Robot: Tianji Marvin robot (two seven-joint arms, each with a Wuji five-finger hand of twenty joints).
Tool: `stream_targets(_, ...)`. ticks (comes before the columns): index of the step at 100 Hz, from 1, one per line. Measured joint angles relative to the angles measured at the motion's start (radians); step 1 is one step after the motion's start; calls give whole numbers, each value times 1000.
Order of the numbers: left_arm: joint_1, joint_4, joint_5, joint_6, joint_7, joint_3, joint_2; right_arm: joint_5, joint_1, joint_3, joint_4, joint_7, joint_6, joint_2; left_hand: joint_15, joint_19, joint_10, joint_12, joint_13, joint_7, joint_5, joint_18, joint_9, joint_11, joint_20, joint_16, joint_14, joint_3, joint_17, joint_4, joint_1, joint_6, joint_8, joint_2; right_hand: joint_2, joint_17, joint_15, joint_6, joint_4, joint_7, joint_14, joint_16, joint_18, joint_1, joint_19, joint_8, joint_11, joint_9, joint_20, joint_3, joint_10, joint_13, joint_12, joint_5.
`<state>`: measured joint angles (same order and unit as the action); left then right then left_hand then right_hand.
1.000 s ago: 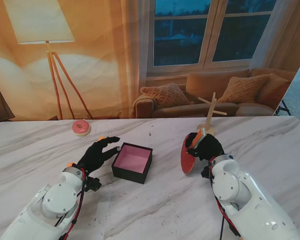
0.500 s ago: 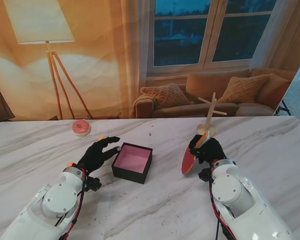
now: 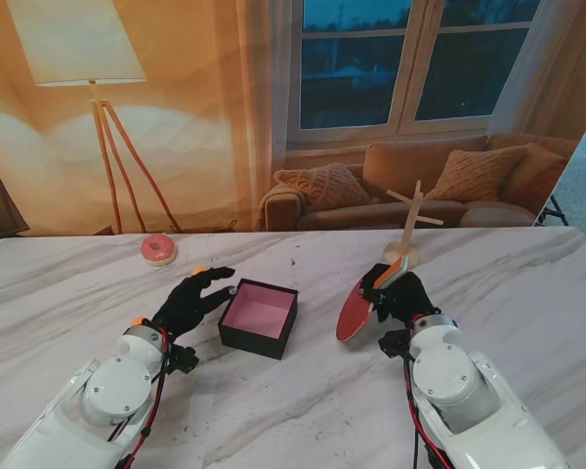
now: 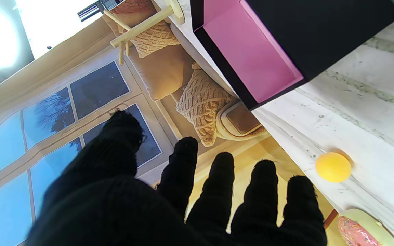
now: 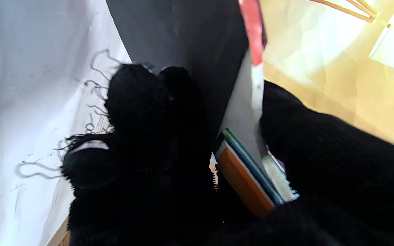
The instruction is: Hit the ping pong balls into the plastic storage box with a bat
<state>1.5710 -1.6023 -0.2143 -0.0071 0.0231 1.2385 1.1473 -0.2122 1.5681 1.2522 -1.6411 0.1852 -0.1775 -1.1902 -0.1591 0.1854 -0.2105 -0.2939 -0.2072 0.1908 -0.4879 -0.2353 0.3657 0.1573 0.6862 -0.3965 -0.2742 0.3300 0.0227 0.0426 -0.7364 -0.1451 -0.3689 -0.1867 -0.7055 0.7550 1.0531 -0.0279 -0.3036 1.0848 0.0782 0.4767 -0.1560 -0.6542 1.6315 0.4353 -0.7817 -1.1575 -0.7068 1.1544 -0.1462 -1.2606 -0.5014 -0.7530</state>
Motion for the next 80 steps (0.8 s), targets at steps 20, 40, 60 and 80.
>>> stream_targets(20,-1,1,1,4,-1,0,0,26,13,4,-21,5,-2,-6,0,0,0,0,0,0,0,0,0,0,0,0,0,0,0,0,0,0,0,0,0,-8,0,0,0,0,1,0,-2,0,0,0,-1,0,9,0,-1,0,0,-10)
stream_targets(40,-1,0,2,9,-7,1,0,88,27,13,-43,10,8,-12,0,0,0,0,0,0,0,0,0,0,0,0,0,0,0,0,0,0,0,0,0,-20,0,0,0,0,1,0,-2,0,-2,6,-1,0,18,0,-2,0,0,-10)
stream_targets(60,0,-3,-15,11,-21,8,-1,163,44,17,-70,8,30,-14,-7,24,0,-6,0,-1,1,0,0,1,10,-5,0,0,-11,0,0,0,0,-1,0,-37,-4,0,0,0,1,0,-2,-1,-13,9,-1,0,20,0,-2,0,0,-10)
stream_targets(80,-1,-8,-60,12,-51,29,-9,160,59,16,-90,-3,44,-14,-31,24,-1,-46,0,10,15,-8,0,27,28,-30,0,7,-14,0,0,-1,-15,-27,0,-38,-4,0,0,0,2,0,-2,-1,-14,9,-1,0,20,0,-2,0,0,-11)
